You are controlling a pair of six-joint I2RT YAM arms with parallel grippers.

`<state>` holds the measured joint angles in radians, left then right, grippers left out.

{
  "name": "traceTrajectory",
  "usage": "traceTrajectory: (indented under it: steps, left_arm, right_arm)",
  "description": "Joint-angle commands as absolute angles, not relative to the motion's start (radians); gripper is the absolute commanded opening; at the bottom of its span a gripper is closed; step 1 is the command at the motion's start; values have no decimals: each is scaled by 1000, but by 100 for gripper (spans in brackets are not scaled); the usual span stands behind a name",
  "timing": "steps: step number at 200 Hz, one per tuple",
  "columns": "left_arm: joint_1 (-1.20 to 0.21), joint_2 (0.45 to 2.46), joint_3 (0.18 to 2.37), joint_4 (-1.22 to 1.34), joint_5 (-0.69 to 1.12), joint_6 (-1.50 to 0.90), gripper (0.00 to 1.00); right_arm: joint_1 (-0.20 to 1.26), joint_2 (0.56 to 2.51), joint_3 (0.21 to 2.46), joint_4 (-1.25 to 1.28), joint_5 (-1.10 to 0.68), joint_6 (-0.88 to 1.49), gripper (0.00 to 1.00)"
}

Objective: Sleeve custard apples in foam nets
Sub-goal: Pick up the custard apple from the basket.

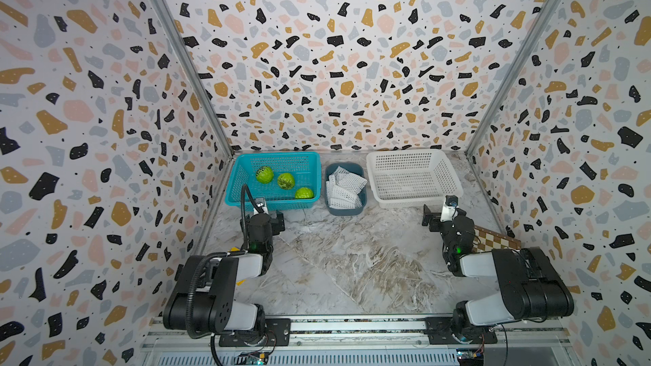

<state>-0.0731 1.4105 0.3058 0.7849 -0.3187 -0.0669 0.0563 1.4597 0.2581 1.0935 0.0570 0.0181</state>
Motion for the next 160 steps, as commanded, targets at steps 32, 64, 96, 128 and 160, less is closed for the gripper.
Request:
traceTrajectory:
  steps: [32,64,96,128,160]
  left_arm:
    - [-74,1285,454,499,-366,-81,99]
    - [-73,1157,498,346,-410,-111,99]
    - [-72,1058,571,168,-431,-215,99]
    - [-46,1041,654,93,-260,-423,99]
    - [13,1105,694,109,-117,-703,99]
  right_arm:
    - [55,1331,300,951,98,38,99]
    - [62,1214,334,790,95,64,99]
    - [66,1104,423,591,25,104,100]
    - [65,1046,592,238,102,550,100]
    - [-57,1123,620,210,-335,860,100]
